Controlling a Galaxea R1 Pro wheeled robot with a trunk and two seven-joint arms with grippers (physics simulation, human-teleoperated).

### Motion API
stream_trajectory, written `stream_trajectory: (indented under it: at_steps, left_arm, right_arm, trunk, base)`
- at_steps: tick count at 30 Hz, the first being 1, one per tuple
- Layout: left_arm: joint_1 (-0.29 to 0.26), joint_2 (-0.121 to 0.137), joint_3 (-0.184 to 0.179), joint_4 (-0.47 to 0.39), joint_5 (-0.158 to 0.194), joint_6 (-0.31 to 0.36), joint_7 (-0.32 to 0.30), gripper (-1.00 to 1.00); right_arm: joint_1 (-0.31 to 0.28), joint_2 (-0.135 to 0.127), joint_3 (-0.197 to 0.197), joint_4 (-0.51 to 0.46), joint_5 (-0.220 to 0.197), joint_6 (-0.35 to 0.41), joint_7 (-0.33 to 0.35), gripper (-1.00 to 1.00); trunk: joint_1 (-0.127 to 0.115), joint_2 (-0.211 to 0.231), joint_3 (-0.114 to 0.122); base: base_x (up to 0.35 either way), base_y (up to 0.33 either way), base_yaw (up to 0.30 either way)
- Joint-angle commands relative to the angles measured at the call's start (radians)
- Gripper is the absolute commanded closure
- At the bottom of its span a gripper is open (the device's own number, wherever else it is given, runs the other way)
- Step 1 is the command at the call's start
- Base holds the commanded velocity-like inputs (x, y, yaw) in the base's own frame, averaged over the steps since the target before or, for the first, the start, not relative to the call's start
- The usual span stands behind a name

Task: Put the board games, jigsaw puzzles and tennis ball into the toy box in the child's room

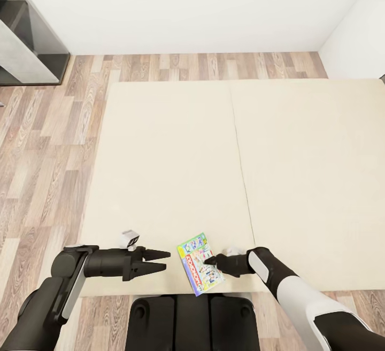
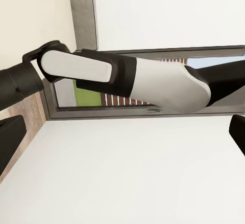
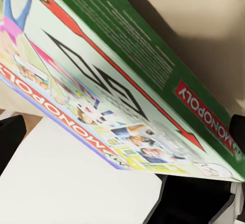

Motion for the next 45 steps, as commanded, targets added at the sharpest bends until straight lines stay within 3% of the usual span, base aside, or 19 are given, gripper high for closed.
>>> stream_trajectory:
  at_steps: [1, 25, 45]
  left_arm:
    - [0.000, 0.000, 0.000, 0.000, 0.000, 0.011, -0.004, -1.00]
    - [0.000, 0.000, -0.001, 0.000, -0.001, 0.011, -0.004, -1.00]
    - [0.000, 0.000, 0.000, 0.000, -0.001, 0.011, -0.004, -1.00]
  right_arm:
    - [0.000, -0.001, 0.004, -0.001, 0.000, 0.003, 0.003, -1.00]
    - [-0.001, -0.011, 0.004, -0.002, -0.008, 0.003, 0.005, -1.00]
    - [-0.001, -0.006, 0.007, 0.000, 0.003, -0.033, 0.006, -1.00]
  trunk:
    - [0.001, -0.001, -0.001]
    - [0.001, -0.001, -0.022]
    - [0.001, -0.001, -0.023]
  base:
    - [0.000, 0.000, 0.000]
    - [0.000, 0.000, 0.000]
    - [0.000, 0.000, 0.000]
